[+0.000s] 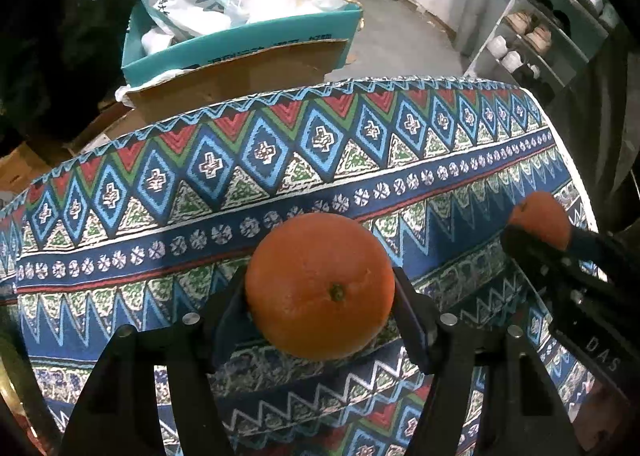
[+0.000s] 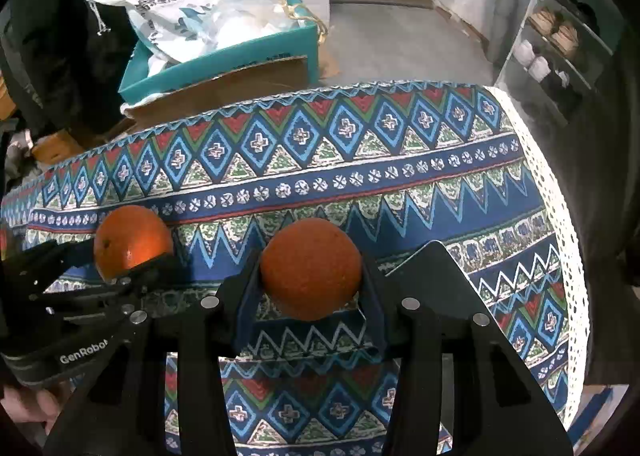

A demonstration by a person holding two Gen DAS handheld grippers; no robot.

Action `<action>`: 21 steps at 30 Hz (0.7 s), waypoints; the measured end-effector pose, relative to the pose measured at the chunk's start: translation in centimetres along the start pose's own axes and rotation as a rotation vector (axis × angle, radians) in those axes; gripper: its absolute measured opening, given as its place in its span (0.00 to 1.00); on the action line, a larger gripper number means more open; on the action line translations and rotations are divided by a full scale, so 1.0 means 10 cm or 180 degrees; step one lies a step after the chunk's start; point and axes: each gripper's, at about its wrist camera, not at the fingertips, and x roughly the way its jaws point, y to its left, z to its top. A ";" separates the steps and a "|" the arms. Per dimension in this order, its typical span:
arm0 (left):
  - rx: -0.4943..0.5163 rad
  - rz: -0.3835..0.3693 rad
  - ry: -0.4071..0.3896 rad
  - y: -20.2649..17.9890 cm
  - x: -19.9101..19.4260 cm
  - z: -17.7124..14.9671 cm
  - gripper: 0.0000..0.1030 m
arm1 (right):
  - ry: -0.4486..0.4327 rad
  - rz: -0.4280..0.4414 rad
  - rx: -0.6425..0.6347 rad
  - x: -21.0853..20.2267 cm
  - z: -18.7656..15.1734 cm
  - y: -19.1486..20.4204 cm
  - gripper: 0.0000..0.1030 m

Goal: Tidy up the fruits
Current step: 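Grasp an orange with the right tool while the left tool grasps another orange, then lift and carry both oranges in both tools over the glass plate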

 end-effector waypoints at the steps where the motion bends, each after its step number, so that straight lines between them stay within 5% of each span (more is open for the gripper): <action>1: -0.0007 -0.0005 -0.0002 0.01 -0.02 -0.01 0.67 | -0.0008 -0.0002 -0.0008 -0.01 0.00 0.02 0.45; 21: -0.0030 0.0074 -0.0401 0.12 -0.83 -0.13 0.67 | -0.0331 0.0005 -0.0221 -0.60 0.06 0.31 0.45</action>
